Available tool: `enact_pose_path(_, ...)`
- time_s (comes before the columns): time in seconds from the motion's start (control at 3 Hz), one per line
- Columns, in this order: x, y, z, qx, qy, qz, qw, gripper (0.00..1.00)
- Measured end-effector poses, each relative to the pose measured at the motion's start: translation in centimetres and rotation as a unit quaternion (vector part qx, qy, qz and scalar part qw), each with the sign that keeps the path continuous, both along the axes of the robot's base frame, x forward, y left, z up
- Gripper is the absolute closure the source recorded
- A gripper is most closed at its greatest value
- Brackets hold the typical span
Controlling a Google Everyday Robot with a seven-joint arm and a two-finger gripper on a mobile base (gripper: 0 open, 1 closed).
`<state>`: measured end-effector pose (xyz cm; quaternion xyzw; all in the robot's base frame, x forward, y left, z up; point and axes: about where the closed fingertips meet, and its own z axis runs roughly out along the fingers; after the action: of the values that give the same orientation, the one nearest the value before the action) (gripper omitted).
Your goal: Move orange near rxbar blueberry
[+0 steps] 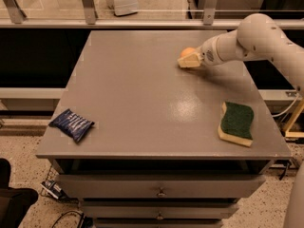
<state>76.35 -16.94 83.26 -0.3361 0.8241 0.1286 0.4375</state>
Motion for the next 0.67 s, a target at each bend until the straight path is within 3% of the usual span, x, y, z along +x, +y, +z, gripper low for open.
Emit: enact_pose_path(0.67, 0.0, 0.0, 0.01, 0.0, 0.0, 0.0, 1.0, 1.0)
